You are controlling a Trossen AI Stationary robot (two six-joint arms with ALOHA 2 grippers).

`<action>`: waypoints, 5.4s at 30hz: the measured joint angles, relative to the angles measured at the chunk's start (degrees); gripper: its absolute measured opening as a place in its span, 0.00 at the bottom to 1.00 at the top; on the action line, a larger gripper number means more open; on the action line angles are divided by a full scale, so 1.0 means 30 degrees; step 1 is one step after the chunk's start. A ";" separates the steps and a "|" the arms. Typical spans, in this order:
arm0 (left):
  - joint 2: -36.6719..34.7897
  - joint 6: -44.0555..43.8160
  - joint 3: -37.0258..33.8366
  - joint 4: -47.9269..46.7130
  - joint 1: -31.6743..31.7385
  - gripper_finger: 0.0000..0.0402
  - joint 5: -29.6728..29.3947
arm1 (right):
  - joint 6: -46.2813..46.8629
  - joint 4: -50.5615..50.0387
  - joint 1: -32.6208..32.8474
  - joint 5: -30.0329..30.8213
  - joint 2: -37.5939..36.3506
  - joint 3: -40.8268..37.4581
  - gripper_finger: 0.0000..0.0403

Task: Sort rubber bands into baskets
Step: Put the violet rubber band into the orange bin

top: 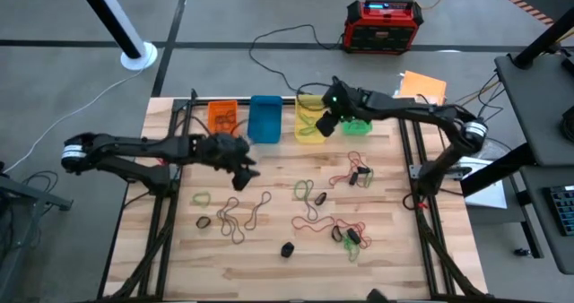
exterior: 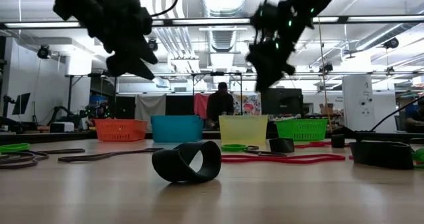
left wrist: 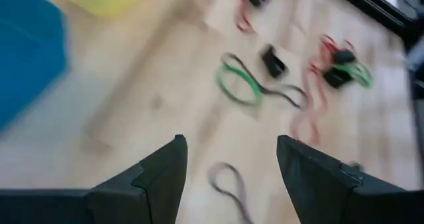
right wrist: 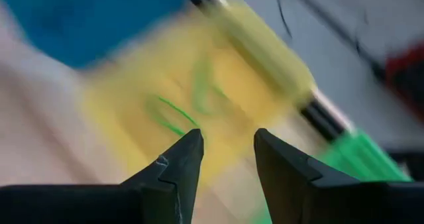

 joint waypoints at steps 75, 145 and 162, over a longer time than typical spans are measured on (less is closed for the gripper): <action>0.0329 -0.3936 0.0161 -0.9825 -0.7904 0.54 -0.4064 | -0.3345 0.5490 0.1634 -0.3081 -0.2501 -0.4923 0.28; -0.3032 0.3995 -0.2543 0.2444 -0.8580 0.00 -1.2169 | -0.4501 1.5490 0.4889 -0.6149 0.1331 -0.4821 0.27; 0.3671 0.0434 -0.2951 0.0228 -0.8571 0.25 -1.0644 | -0.4176 1.5102 0.4847 -0.6003 0.1572 -0.4814 0.44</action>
